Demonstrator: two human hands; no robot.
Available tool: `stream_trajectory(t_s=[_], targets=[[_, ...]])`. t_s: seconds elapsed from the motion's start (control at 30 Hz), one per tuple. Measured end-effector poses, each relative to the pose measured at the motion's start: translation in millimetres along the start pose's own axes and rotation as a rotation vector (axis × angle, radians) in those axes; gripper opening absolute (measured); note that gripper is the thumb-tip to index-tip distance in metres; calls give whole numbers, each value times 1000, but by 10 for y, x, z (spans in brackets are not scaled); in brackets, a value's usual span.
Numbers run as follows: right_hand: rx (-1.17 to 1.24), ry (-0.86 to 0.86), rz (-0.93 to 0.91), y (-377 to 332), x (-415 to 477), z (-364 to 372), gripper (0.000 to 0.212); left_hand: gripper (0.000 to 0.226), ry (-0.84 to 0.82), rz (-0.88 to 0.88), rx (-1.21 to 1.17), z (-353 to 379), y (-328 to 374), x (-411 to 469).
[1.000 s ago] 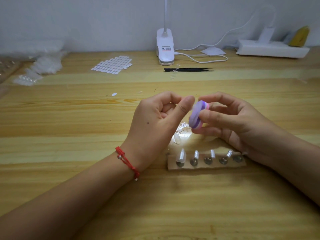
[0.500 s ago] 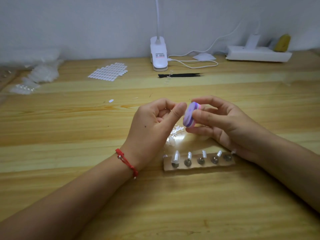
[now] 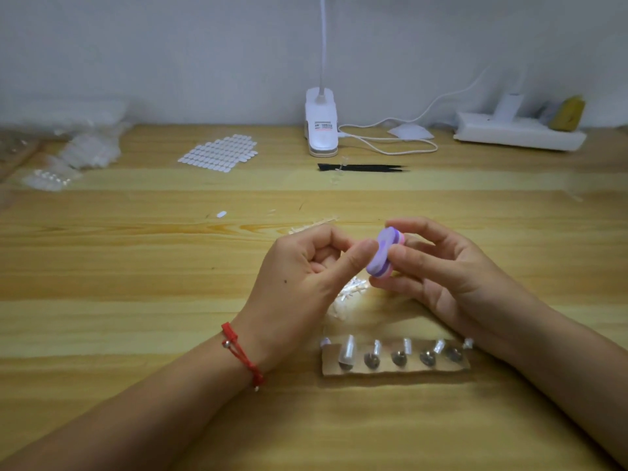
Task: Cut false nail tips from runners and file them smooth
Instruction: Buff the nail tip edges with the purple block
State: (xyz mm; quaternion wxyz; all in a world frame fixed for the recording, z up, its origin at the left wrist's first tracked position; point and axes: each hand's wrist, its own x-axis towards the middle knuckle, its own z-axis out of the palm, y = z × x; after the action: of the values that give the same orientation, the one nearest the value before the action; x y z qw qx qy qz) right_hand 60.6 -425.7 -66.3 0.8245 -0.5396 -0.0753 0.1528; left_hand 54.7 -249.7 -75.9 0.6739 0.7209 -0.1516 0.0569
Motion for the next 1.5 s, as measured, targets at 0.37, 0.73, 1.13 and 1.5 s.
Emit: stream_trajectory(t_s=[0.37, 0.73, 1.13, 1.5], targets=[[-6, -46, 2, -14, 11, -28, 33, 24, -49, -29, -40, -13, 69, 1], [-59, -71, 15, -18, 13, -34, 39, 25, 35, -27, 35, -19, 10, 25], [46, -7, 32, -27, 30, -47, 41, 16, 42, 28, 137, -33, 54, 13], [31, -51, 45, -37, -2, -48, 39, 20, 10, 13, 148, -49, 70, 12]])
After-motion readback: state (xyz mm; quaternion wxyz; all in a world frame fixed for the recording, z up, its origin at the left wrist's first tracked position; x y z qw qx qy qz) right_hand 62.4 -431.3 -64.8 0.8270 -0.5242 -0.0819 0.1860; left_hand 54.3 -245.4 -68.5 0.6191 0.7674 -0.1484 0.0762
